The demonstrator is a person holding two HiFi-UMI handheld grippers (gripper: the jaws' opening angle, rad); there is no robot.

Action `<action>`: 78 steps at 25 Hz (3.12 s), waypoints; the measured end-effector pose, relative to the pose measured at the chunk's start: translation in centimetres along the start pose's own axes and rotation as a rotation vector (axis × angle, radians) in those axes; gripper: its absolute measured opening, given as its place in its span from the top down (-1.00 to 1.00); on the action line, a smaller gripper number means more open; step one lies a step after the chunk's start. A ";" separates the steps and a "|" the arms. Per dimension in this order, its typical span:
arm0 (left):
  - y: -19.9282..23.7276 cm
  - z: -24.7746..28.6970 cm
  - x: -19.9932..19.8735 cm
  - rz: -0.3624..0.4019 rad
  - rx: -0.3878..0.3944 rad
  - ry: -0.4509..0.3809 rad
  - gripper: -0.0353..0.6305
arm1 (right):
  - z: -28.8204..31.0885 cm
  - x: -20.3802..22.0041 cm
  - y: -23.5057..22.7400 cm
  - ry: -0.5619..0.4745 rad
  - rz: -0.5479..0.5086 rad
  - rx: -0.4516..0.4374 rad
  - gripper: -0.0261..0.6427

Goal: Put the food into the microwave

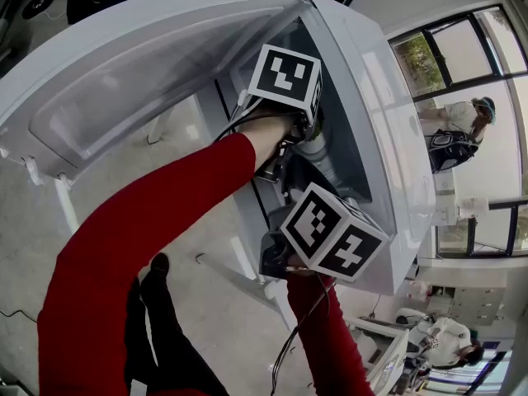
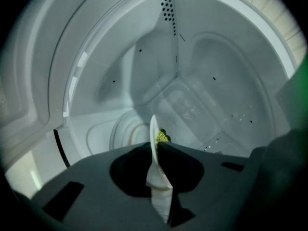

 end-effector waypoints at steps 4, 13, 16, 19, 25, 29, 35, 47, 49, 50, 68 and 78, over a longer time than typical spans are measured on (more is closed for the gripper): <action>-0.2 0.2 -0.6 0.103 -0.017 -0.029 0.71 | 0.0 0.2 0.1 0.002 0.003 -0.005 0.88; -1.0 0.2 -0.2 0.257 -0.033 -0.023 0.63 | 0.0 0.1 0.3 0.002 -0.007 -0.002 0.88; -0.4 0.3 0.3 0.245 -0.037 -0.016 0.60 | -0.1 0.1 0.2 0.004 -0.007 -0.001 0.88; -0.3 0.2 0.4 0.269 -0.041 -0.015 0.58 | 0.0 0.2 0.3 0.005 -0.007 -0.002 0.88; -0.4 0.4 0.7 0.351 -0.057 -0.014 0.54 | 0.1 0.3 0.5 0.005 -0.007 -0.004 0.88; -0.5 0.5 0.9 0.401 -0.066 -0.015 0.51 | 0.2 0.4 0.4 0.006 -0.005 -0.004 0.88; -0.6 0.7 1.0 0.458 -0.092 -0.023 0.49 | 0.1 0.5 0.2 0.010 -0.003 0.001 0.88; -0.4 0.6 1.2 0.489 -0.055 -0.029 0.48 | 0.1 0.8 0.1 0.010 0.004 -0.005 0.88; -0.2 0.3 0.9 0.475 -0.035 -0.028 0.53 | 0.1 0.8 0.1 0.007 0.002 -0.005 0.88; -0.2 0.1 0.7 0.476 -0.032 -0.037 0.58 | 0.2 0.9 0.1 0.005 -0.001 -0.004 0.88; 0.8 -12.1 1.1 0.339 0.043 -0.189 0.87 | -2.9 -0.6 3.9 -0.134 0.038 -0.167 0.88; -2.7 -20.7 2.8 0.405 0.076 -0.221 0.87 | -9.0 -1.8 5.8 -0.201 0.095 -0.321 0.88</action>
Point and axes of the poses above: the fingertips, and each gripper's own axes: z forward along the fingers, y to its left, x out of its underside, the point moved 8 cm from there along -z, backward along the fingers, and after that the axes turned 11 degrees about -y, right-handed, at the moved point
